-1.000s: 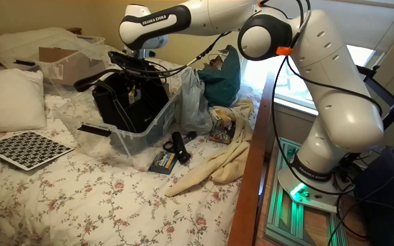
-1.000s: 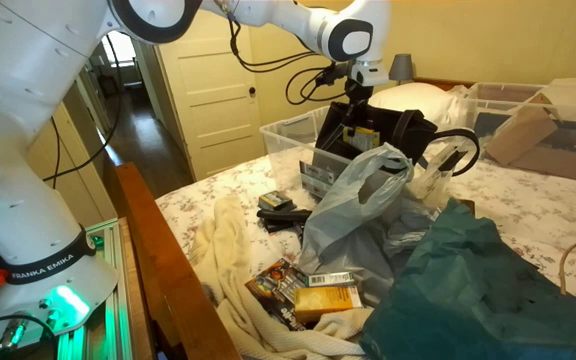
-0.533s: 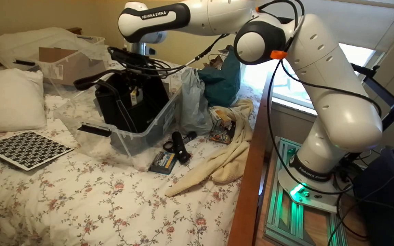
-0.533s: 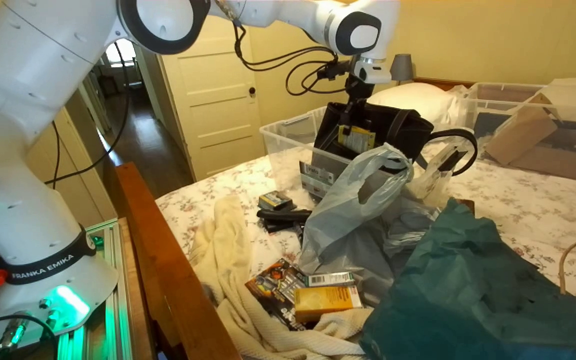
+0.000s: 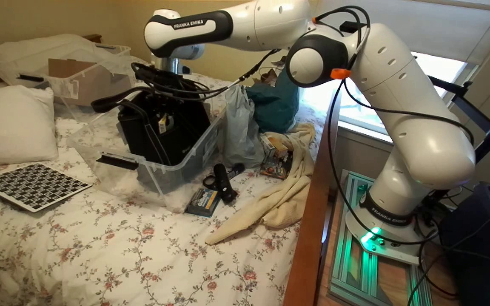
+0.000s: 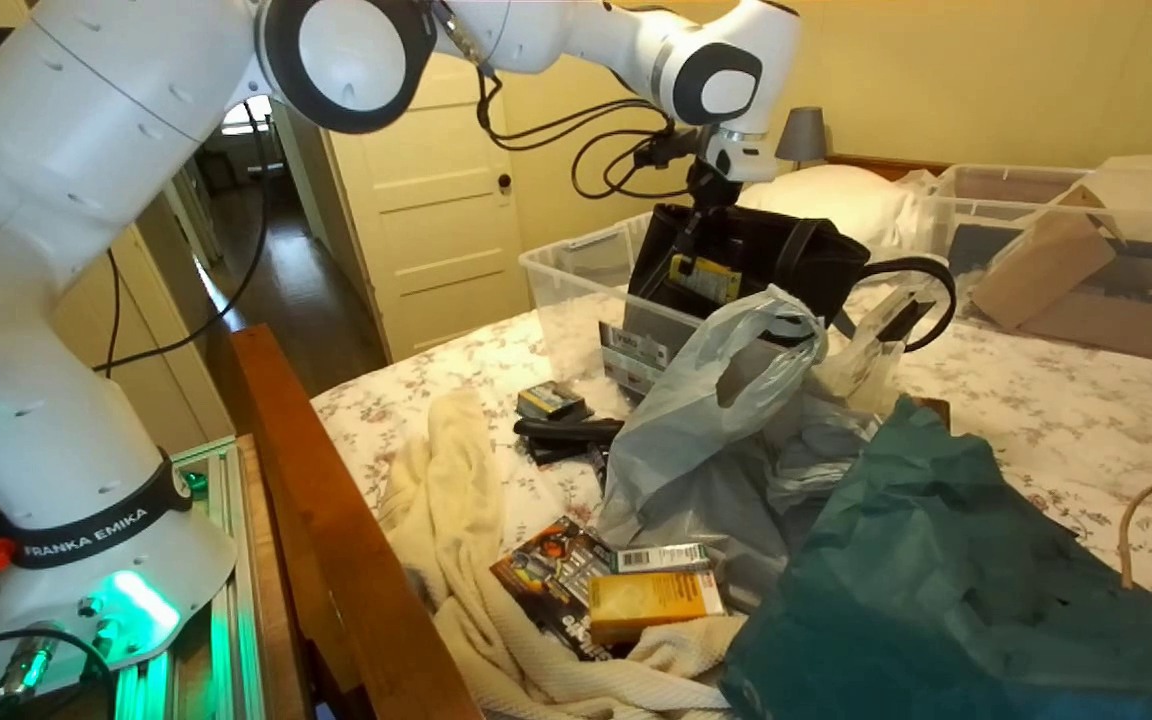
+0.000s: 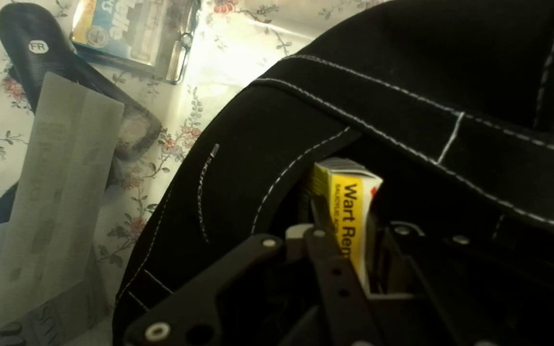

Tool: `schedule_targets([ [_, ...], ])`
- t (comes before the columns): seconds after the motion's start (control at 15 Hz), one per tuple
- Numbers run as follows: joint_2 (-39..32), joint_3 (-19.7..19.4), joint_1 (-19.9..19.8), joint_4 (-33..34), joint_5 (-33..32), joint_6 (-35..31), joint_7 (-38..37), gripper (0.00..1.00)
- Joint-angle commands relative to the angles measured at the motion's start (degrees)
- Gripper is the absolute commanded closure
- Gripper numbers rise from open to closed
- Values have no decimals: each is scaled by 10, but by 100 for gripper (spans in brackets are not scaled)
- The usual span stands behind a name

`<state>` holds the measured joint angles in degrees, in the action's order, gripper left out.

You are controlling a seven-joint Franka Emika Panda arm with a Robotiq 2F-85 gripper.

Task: Put the yellow packet into the hang bag

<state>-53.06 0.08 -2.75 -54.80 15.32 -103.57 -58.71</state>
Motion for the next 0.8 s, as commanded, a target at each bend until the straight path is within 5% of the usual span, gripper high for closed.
schedule_targets([
  [0.0, -39, -6, 4, 49, -2, 39, -13, 95],
  [0.07, -44, -6, 4, 54, -1, 37, -15, 56],
  [0.2, -46, -7, 4, 58, 1, 12, -13, 50],
  [0.67, -16, -11, 5, 54, -6, -66, -12, 0],
  [0.73, -12, -13, 5, 53, -7, -69, -12, 0],
])
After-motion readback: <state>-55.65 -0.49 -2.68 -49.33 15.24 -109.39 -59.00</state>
